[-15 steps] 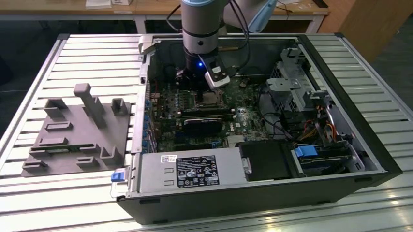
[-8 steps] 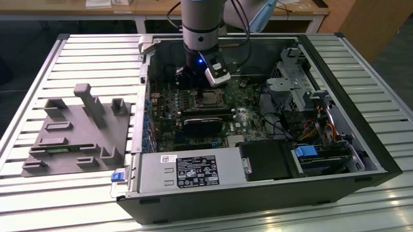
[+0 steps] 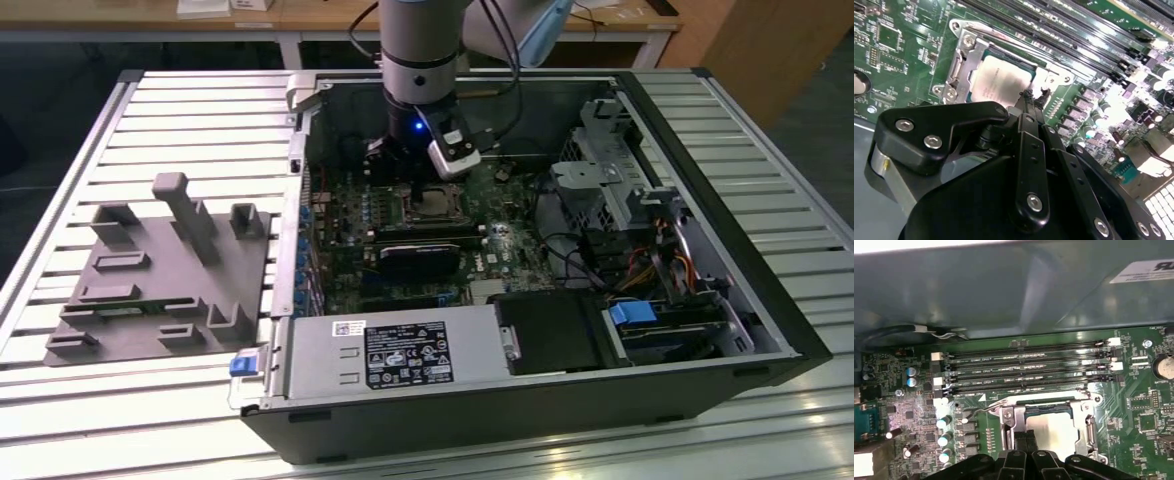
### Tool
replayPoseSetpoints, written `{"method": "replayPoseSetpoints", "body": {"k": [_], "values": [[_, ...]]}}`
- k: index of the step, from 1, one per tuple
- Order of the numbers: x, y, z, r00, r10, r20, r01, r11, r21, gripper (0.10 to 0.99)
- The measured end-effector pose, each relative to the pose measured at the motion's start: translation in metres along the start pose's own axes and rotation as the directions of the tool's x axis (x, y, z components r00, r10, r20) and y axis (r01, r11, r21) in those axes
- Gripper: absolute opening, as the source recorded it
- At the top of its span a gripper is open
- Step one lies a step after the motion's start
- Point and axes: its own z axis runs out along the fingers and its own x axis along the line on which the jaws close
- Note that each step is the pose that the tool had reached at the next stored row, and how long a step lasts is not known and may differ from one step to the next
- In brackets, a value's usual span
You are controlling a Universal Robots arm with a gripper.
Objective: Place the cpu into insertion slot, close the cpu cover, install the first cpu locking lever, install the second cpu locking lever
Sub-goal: 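Close the cpu cover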
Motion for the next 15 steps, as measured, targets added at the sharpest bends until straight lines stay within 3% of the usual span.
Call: {"method": "replayPoseSetpoints", "body": {"k": [15], "values": [[-0.0226, 0.0025, 0.0007, 1.0, 0.0, 0.0, 0.0, 1.0, 0.0, 0.106]]}}
